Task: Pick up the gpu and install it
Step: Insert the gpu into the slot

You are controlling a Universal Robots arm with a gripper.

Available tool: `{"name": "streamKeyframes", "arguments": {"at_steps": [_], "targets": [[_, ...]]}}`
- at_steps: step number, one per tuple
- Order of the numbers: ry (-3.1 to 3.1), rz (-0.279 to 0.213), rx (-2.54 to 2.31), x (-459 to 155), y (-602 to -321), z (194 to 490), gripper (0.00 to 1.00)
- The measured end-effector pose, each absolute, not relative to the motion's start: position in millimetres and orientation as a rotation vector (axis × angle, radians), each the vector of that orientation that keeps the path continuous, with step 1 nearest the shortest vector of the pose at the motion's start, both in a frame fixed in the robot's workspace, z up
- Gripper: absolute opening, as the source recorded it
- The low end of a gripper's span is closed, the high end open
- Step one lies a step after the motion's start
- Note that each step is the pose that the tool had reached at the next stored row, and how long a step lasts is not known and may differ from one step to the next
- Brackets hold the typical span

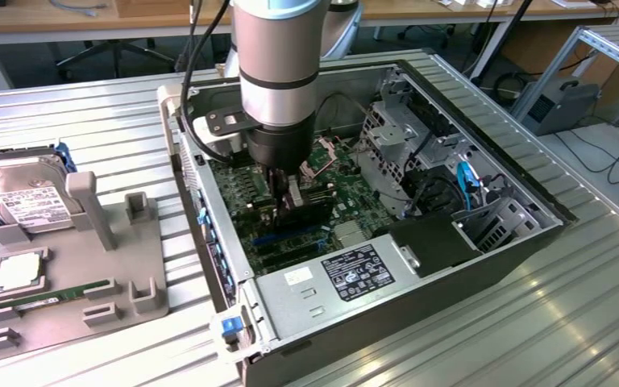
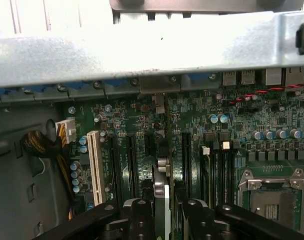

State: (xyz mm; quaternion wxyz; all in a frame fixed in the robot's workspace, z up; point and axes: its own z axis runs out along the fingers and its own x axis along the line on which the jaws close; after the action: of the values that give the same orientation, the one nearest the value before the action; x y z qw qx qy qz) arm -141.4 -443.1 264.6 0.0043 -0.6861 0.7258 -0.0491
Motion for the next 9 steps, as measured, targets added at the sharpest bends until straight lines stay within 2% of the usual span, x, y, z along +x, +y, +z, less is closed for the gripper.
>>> {"name": "streamKeyframes", "arguments": {"at_steps": [9], "targets": [[2.226, -0.153, -2.196, -141.4, -443.1, 264.5, 0.27]]}}
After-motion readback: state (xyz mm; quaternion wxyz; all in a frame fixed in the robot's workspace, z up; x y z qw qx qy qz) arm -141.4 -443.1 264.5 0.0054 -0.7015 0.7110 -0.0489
